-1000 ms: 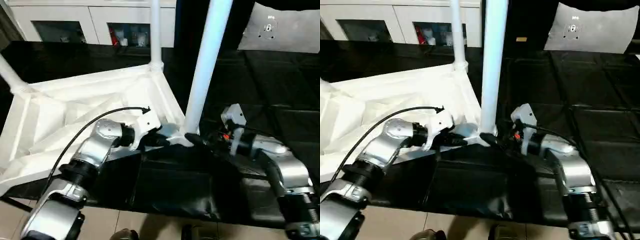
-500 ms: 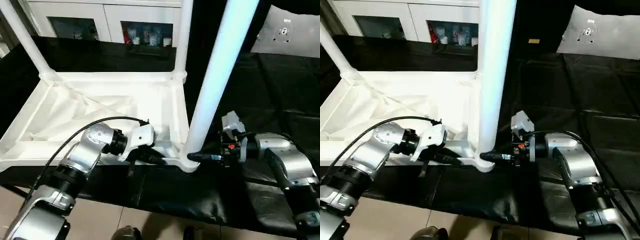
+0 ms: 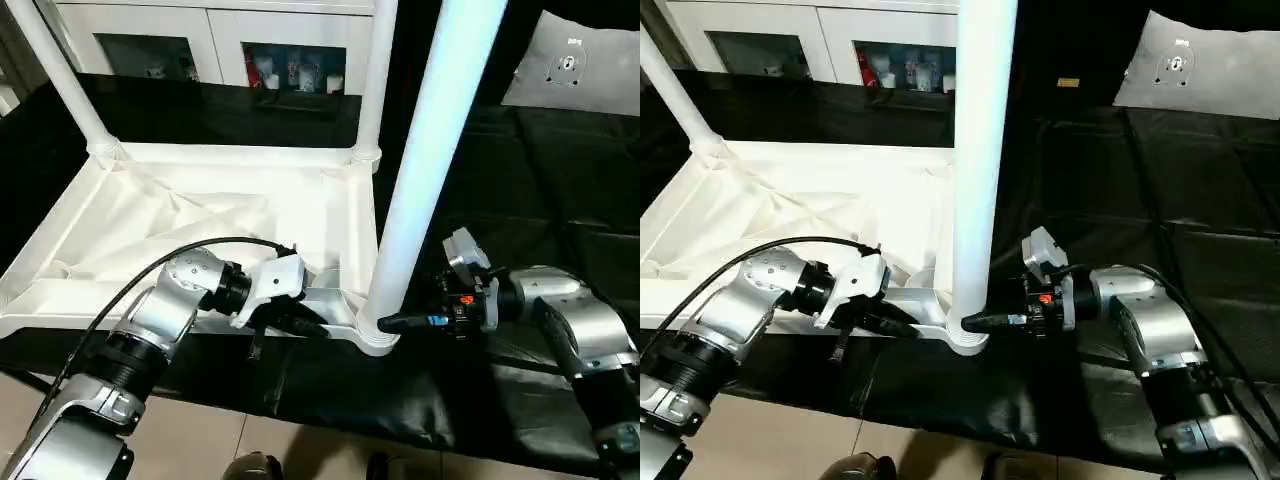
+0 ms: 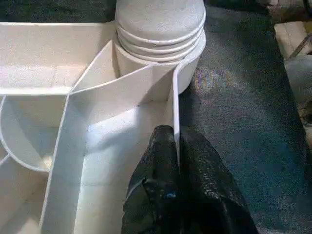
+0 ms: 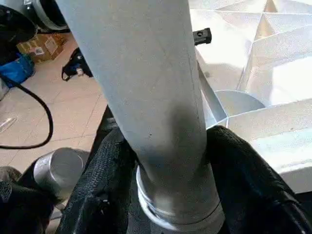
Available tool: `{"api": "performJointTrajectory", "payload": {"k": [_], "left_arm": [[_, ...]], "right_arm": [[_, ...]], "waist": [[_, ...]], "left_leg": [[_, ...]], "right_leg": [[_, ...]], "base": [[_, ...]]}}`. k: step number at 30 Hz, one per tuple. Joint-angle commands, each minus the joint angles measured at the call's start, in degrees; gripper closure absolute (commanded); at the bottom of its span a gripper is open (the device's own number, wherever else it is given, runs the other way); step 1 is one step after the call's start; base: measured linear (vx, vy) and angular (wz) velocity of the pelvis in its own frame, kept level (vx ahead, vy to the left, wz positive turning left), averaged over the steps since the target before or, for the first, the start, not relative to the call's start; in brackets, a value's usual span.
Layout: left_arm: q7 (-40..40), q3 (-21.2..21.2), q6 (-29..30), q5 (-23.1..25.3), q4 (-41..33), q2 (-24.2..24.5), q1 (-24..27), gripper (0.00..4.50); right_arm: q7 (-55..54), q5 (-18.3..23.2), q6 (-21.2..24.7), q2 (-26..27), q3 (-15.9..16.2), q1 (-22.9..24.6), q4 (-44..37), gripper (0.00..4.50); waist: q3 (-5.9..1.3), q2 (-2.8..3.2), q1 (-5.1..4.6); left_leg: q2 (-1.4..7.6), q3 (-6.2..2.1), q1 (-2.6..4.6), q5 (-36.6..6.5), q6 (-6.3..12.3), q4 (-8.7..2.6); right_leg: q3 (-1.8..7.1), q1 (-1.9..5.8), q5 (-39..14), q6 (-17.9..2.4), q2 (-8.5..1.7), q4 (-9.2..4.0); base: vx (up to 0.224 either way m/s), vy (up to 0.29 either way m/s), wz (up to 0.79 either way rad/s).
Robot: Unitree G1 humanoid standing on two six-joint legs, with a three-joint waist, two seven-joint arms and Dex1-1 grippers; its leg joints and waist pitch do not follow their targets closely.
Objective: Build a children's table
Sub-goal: Rotate leg to tighten
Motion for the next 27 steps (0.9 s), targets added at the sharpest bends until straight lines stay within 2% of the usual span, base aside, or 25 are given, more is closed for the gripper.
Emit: {"api": "performJointTrajectory", "payload": {"k": [1, 2, 3, 4, 5, 7, 8, 9, 11, 12, 14, 16, 19, 20, 21, 22, 23, 24, 26, 27], "left_arm": [[3.28, 0.31, 1.63, -0.11, -0.08, -2.32, -2.60, 4.50], [3.42, 0.35, 1.72, -0.12, -0.03, -2.41, -2.64, 4.50], [6.47, 1.00, 4.02, 0.03, 0.60, -4.35, -3.57, 4.50], [6.47, 1.00, 4.02, 0.03, 0.60, -4.35, -3.57, 4.50], [7.95, 1.22, 5.12, 0.17, 0.85, -5.26, -4.07, 4.50], [9.71, 1.43, 6.06, 0.49, 1.44, -6.25, -4.75, 4.50], [11.57, 1.62, 6.68, 0.90, 2.34, -7.23, -5.52, 4.50], [13.50, 1.90, 7.04, 1.30, 3.38, -8.16, -6.27, 4.50], [17.85, 2.84, 8.25, 1.86, 5.41, -10.19, -7.69, 4.50], [20.75, 3.54, 9.12, 2.08, 6.30, -11.48, -8.38, 4.50], [24.36, 4.47, 10.37, 2.35, 7.22, -13.10, -9.18, 4.50], [28.08, 5.54, 11.46, 2.69, 7.93, -14.87, -9.98, 4.50], [31.51, 6.51, 12.21, 2.96, 8.39, -16.60, -10.62, 4.50], [31.67, 6.71, 12.09, 2.80, 8.46, -16.92, -10.64, 4.50], [31.65, 7.01, 12.19, 2.70, 8.55, -17.31, -10.62, 4.50], [31.56, 6.93, 11.73, 2.84, 8.48, -17.23, -10.43, 4.50], [31.65, 6.86, 11.49, 2.95, 8.48, -17.17, -10.36, 4.50], [31.30, 6.63, 11.18, 3.10, 8.26, -16.65, -9.94, 4.50], [30.59, 6.35, 10.94, 3.20, 7.76, -15.73, -9.21, 4.50], [29.93, 6.23, 10.64, 3.27, 7.37, -14.95, -8.70, 4.50]], "right_arm": [[-2.74, 2.50, 3.54, 2.27, 1.39, 1.51, -3.76, 2.50], [-2.99, 2.51, 3.73, 2.36, 1.39, 1.58, -3.91, 2.50], [-9.24, 1.72, 5.58, 4.92, 0.91, 2.72, -5.98, 2.50], [-9.24, 1.72, 5.58, 4.92, 0.91, 2.72, -5.98, 2.50], [-12.55, 1.24, 6.13, 6.54, 0.51, 3.16, -6.90, 2.50], [-16.10, 0.63, 6.98, 8.31, 0.13, 3.46, -7.73, 2.51], [-20.07, -0.18, 8.23, 10.34, -0.25, 3.70, -8.59, 2.51], [-23.59, -1.07, 9.18, 12.20, -0.48, 3.85, -9.15, 2.51], [-31.06, -4.04, 10.49, 15.84, -0.36, 4.32, -10.24, 2.51], [-36.17, -5.53, 11.39, 18.49, -0.99, 4.12, -9.93, 2.51], [-43.67, -7.34, 12.57, 22.21, -2.19, 3.60, -9.10, 2.51], [-49.96, -9.16, 11.90, 25.72, -2.38, 2.27, -7.19, 2.51], [-57.11, -10.17, 11.06, 30.10, -3.58, -0.35, -3.46, 2.51], [-57.71, -10.29, 10.67, 30.67, -3.73, -0.95, -2.71, 2.51], [-57.60, -10.39, 10.41, 31.45, -3.79, -1.35, -2.53, 2.51], [-57.28, -10.08, 10.11, 31.80, -4.06, -1.39, -2.79, 2.51], [-57.34, -10.02, 10.09, 32.13, -4.30, -1.35, -3.06, 2.16], [-56.19, -9.50, 10.27, 31.73, -4.45, -1.24, -3.41, 1.96], [-54.71, -9.72, 9.62, 30.47, -4.12, -0.88, -3.79, 1.96], [-53.61, -10.07, 8.82, 29.31, -3.74, -0.58, -3.96, 1.62]], "waist": [[-4.16, 0.16, -0.31], [-4.08, 0.08, -0.32], [-3.75, 0.59, -0.38], [-3.75, 0.59, -0.38], [-3.58, 0.12, -0.94], [-3.56, 0.17, -1.16], [-3.40, 0.27, -1.39], [-3.30, 0.47, -1.82], [-3.27, 0.32, -2.85], [-3.37, 0.36, -3.04], [-3.41, 0.42, -3.82], [-3.49, 0.48, -4.67], [-3.63, 0.65, -5.35], [-3.62, 0.71, -5.40], [-3.82, 0.22, -5.50], [-3.79, 0.34, -5.52], [-4.03, -0.08, -5.56], [-4.16, 0.25, -5.45], [-4.31, 0.18, -5.39], [-4.32, 0.29, -5.30]], "left_leg": [[3.39, -0.97, 0.61, -9.89, 5.62, -3.74], [3.34, -0.91, 0.69, -10.47, 5.42, -3.82], [3.28, -1.09, 0.89, -11.94, 4.32, -3.97], [3.28, -1.09, 0.89, -11.94, 4.32, -3.97], [2.97, -1.18, 0.87, -14.12, 3.40, -4.10], [2.66, -1.22, 1.04, -14.34, 3.19, -4.01], [2.59, -1.26, 0.74, -14.08, 3.12, -4.06], [2.59, -1.37, 0.79, -14.63, 2.81, -4.14], [2.18, -1.61, 0.53, -15.12, 2.05, -4.14], [2.17, -1.62, 0.66, -15.35, 1.91, -4.08], [2.12, -1.67, 0.56, -15.12, 2.07, -4.04], [2.13, -1.70, 0.44, -15.00, 2.59, -4.06], [2.19, -1.69, 0.10, -13.49, 3.25, -4.04], [2.17, -1.64, 0.19, -13.55, 3.34, -4.03], [2.25, -1.52, 0.08, -12.28, 4.26, -3.93], [2.31, -1.46, 0.05, -11.81, 4.63, -3.90], [2.34, -1.40, -0.04, -11.14, 4.97, -3.83], [2.47, -1.42, -0.20, -9.17, 5.80, -3.76], [2.54, -1.34, -0.15, -8.76, 6.16, -3.73], [2.55, -1.31, -0.12, -8.57, 6.38, -3.71]], "right_leg": [[3.18, 3.60, -18.60, -11.44, -4.11, -4.24], [3.13, 3.54, -19.63, -11.14, -4.08, -4.52], [3.12, 3.38, -22.30, -10.24, -4.06, -4.75], [3.12, 3.38, -22.30, -10.24, -4.06, -4.75], [2.90, 3.62, -26.09, -9.10, -4.18, -5.27], [2.83, 3.44, -29.06, -7.79, -4.26, -5.69], [2.83, 3.52, -29.43, -7.39, -4.22, -5.68], [2.67, 3.29, -30.44, -6.78, -4.08, -5.92], [2.30, 3.40, -32.34, -5.08, -4.01, -6.17], [2.27, 3.33, -32.69, -4.89, -4.06, -6.18], [2.33, 3.21, -32.03, -5.02, -4.06, -6.22], [2.35, 3.10, -30.00, -5.82, -3.97, -6.08], [2.52, 3.23, -26.61, -7.17, -4.06, -5.64], [2.50, 3.17, -26.29, -7.27, -4.02, -5.75], [2.73, 3.41, -23.92, -8.05, -4.14, -5.46], [2.81, 3.39, -22.96, -8.33, -4.12, -5.36], [2.85, 3.60, -21.86, -8.64, -4.11, -5.22], [2.93, 3.79, -18.51, -9.83, -4.22, -4.72], [2.98, 3.86, -16.87, -10.59, -4.18, -4.51], [3.02, 3.95, -16.11, -11.14, -4.33, -4.41]], "base": [[0.000, 0.000, 0.00], [0.000, 0.000, 0.00], [0.000, 0.000, 0.00], [0.000, 0.000, 0.00], [0.000, 0.000, 0.00], [0.000, 0.000, 0.00], [0.000, 0.000, 0.00], [0.000, 0.000, 0.00], [0.000, 0.000, 0.00], [0.000, 0.000, 0.00], [0.000, 0.000, 0.00], [0.000, 0.000, 0.00], [0.000, 0.000, 0.00], [0.000, 0.000, 0.00], [0.000, 0.000, 0.00], [0.000, 0.000, 0.00], [0.000, 0.000, 0.00], [0.000, 0.000, 0.00], [0.000, 0.000, 0.00], [0.000, 0.000, 0.00]]}}
